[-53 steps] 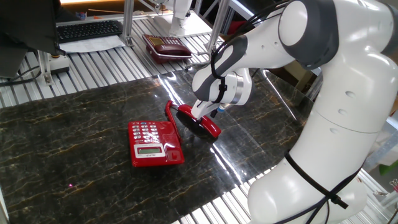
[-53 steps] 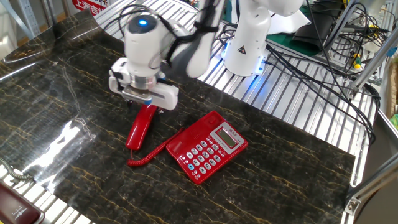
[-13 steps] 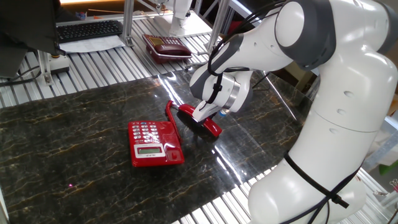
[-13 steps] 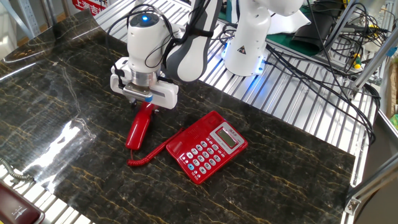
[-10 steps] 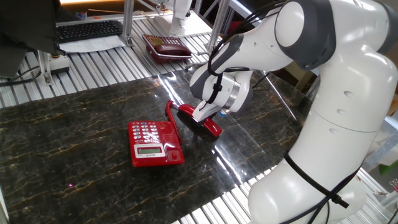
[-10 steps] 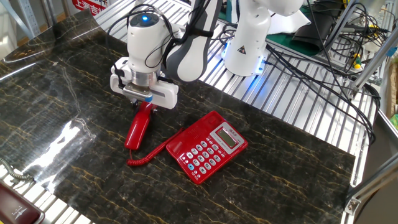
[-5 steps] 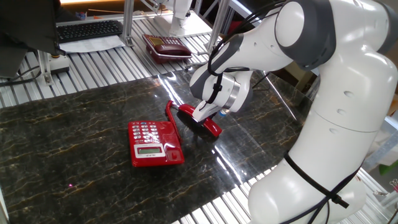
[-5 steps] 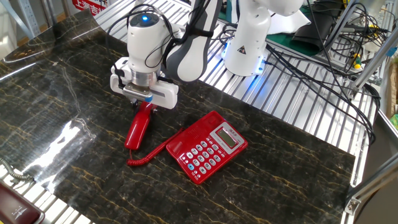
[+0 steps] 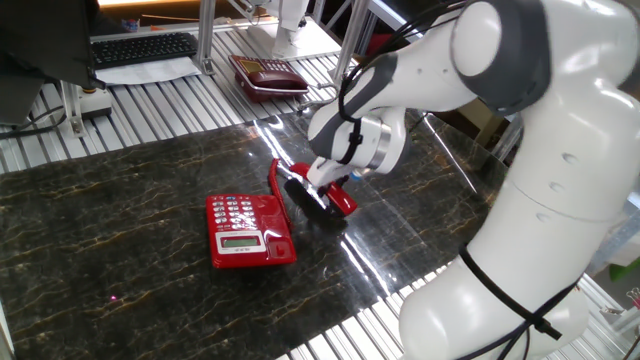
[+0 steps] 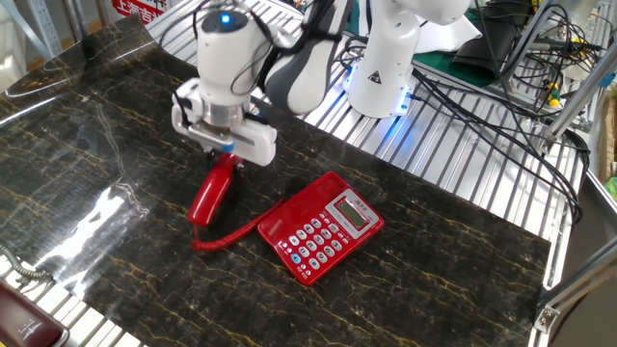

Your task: Place the handset of the telephone on the corresponding phone cradle

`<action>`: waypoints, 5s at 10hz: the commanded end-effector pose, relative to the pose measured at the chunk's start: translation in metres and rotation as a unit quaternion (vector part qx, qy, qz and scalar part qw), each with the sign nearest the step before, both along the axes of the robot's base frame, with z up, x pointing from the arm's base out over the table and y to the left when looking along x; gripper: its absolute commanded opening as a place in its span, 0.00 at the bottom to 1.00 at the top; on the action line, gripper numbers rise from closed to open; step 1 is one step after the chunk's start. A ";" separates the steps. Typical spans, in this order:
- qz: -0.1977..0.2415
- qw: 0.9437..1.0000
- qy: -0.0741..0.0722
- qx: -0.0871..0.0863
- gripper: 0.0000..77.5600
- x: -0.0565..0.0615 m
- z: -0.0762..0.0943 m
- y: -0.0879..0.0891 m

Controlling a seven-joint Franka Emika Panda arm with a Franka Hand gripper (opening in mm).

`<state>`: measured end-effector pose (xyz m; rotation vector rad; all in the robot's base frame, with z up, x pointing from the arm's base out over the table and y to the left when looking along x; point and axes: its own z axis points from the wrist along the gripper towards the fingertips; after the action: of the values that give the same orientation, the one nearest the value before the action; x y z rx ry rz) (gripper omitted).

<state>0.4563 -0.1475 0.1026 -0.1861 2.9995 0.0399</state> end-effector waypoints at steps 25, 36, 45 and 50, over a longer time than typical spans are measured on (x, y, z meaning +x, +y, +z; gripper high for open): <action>-0.262 0.959 0.104 0.013 0.01 0.010 0.058 0.084; -0.165 0.981 0.099 -0.024 0.01 -0.013 0.066 0.120; -0.210 0.972 0.109 -0.012 0.01 -0.036 0.037 0.135; -0.216 0.971 0.105 0.001 0.01 -0.035 0.037 0.138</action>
<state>0.4203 -0.0119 0.1359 0.4825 3.1867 -0.0097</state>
